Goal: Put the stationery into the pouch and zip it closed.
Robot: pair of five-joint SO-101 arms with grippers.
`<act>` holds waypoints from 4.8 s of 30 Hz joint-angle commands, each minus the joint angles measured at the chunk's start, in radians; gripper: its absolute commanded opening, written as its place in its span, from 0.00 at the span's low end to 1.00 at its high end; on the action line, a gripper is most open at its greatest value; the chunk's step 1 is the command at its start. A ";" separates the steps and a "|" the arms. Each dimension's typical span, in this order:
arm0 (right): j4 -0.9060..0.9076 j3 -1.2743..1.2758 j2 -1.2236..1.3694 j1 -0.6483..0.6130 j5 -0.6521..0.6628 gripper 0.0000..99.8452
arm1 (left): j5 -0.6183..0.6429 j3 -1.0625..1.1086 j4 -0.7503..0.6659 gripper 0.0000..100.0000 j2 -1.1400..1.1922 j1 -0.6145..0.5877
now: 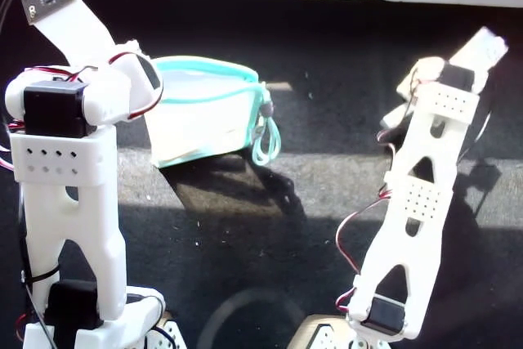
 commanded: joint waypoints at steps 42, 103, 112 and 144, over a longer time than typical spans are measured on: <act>-0.070 -0.125 -0.723 -0.894 0.440 0.01 | -0.008 0.024 -0.084 0.01 -0.005 0.133; 0.005 -0.122 -0.785 -0.533 0.442 0.25 | -0.009 0.036 -0.077 0.01 -0.008 -0.012; 0.093 -0.104 -0.433 -0.472 0.615 0.23 | -0.009 0.030 -0.077 0.01 -0.008 -0.013; -0.358 1.198 -0.966 -0.644 0.847 0.22 | -0.009 0.030 -0.077 0.01 -0.007 -0.015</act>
